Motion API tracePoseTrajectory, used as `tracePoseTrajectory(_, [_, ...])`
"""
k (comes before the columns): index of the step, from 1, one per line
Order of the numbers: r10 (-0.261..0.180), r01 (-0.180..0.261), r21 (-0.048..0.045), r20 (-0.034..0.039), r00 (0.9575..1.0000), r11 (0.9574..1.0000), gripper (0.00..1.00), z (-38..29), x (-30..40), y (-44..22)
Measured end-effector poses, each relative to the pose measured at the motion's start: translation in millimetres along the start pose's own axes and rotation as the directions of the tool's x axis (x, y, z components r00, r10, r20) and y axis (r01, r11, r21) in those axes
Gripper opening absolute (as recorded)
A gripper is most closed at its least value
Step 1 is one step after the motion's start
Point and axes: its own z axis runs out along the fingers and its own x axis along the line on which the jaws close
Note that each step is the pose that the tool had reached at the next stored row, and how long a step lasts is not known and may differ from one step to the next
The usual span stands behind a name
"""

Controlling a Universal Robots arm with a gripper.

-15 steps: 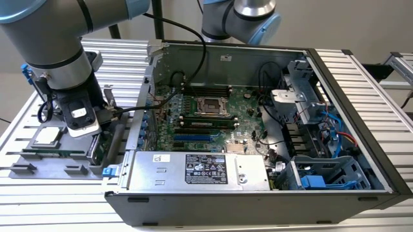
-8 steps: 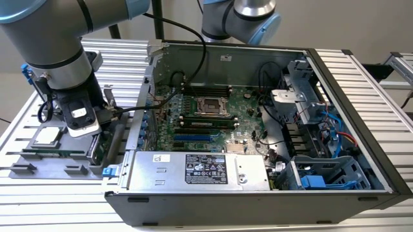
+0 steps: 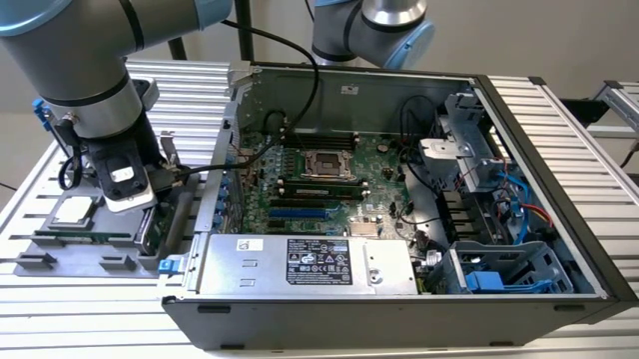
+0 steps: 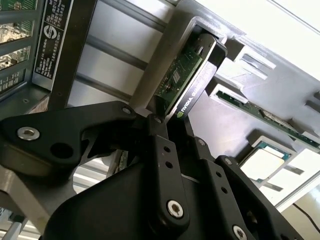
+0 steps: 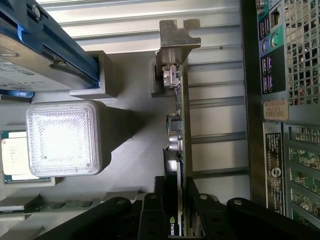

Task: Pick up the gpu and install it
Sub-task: 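Pick up the gpu and move the gpu toward the slot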

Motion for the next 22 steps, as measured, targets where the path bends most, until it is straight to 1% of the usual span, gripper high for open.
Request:
tracePoseTrajectory(17, [0.0, 0.0, -0.0023, -0.0002, 1.0, 1.0, 0.0, -0.1, 0.0, 0.5])
tracePoseTrajectory(22, [0.0, 0.0, -0.0023, -0.0003, 1.0, 1.0, 0.0, -2.9, 0.0, 0.6])
